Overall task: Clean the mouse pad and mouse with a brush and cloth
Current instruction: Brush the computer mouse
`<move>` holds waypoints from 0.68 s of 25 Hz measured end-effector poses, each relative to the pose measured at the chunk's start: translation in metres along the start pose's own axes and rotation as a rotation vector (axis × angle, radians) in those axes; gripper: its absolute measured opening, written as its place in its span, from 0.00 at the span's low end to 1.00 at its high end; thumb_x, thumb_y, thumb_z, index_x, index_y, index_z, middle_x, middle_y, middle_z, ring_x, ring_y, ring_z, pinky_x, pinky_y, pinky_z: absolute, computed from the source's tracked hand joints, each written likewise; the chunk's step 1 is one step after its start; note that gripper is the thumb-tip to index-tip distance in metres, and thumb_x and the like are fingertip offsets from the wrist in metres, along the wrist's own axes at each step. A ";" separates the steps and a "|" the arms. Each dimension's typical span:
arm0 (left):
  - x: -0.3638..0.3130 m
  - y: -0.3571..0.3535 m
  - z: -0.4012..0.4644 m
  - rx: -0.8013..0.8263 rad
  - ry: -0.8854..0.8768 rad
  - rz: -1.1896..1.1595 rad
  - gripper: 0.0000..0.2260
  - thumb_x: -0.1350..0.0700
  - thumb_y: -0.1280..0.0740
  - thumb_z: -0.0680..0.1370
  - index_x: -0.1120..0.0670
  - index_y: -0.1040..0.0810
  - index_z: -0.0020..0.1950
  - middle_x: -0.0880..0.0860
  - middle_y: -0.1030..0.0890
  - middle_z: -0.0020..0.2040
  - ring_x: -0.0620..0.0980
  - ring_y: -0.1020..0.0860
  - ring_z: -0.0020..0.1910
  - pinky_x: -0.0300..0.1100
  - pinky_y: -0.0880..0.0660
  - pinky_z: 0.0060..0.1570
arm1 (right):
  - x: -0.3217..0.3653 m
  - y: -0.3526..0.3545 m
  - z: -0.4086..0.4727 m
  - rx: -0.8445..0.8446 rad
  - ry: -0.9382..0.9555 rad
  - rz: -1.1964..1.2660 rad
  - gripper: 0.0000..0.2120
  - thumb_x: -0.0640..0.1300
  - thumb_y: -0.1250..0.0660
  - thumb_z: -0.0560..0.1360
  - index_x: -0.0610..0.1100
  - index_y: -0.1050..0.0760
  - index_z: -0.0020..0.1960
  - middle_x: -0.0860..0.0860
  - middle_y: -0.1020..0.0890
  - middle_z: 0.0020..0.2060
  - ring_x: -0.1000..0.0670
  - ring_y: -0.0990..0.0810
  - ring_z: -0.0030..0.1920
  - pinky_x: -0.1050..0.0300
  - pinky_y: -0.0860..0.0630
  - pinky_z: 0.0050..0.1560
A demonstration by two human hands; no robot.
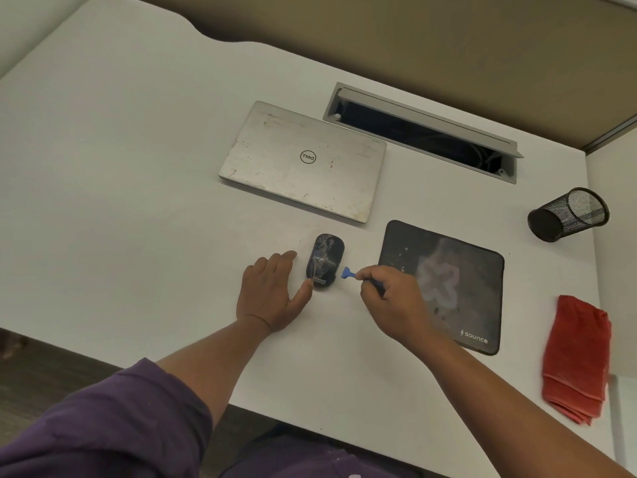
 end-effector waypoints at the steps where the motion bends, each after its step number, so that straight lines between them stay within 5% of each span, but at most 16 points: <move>1: 0.000 0.000 0.000 0.004 -0.004 -0.004 0.29 0.37 0.45 0.78 0.55 0.28 0.71 0.53 0.21 0.58 0.58 0.25 0.52 0.52 0.30 0.53 | 0.005 -0.002 -0.003 0.004 0.044 0.029 0.11 0.39 0.36 0.76 0.47 0.17 0.52 0.61 0.19 0.42 0.63 0.22 0.41 0.72 0.30 0.43; 7: -0.001 0.001 -0.001 -0.004 -0.014 -0.010 0.28 0.40 0.45 0.78 0.56 0.27 0.70 0.54 0.21 0.58 0.59 0.25 0.52 0.52 0.29 0.51 | 0.003 -0.014 -0.016 0.020 0.050 -0.145 0.11 0.39 0.36 0.74 0.46 0.16 0.50 0.54 0.16 0.41 0.59 0.26 0.36 0.61 0.27 0.40; 13: 0.001 -0.001 -0.001 0.017 -0.004 -0.015 0.28 0.41 0.45 0.78 0.55 0.28 0.71 0.54 0.21 0.59 0.58 0.25 0.53 0.52 0.30 0.53 | 0.005 -0.032 -0.020 0.210 0.069 -0.249 0.14 0.39 0.39 0.76 0.47 0.17 0.56 0.52 0.15 0.48 0.51 0.20 0.46 0.59 0.26 0.46; 17: 0.000 -0.001 -0.001 0.023 -0.002 -0.007 0.27 0.41 0.45 0.77 0.55 0.28 0.71 0.54 0.21 0.59 0.58 0.26 0.53 0.52 0.30 0.53 | 0.010 -0.020 -0.023 0.104 0.088 -0.191 0.14 0.42 0.39 0.74 0.47 0.17 0.53 0.54 0.15 0.45 0.61 0.27 0.38 0.67 0.32 0.42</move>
Point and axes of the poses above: each hand's wrist, its own z-axis towards the middle knuckle, its own y-axis out of the back of the hand, x = y × z, the point moved 8 cm from there along z, towards the middle knuckle
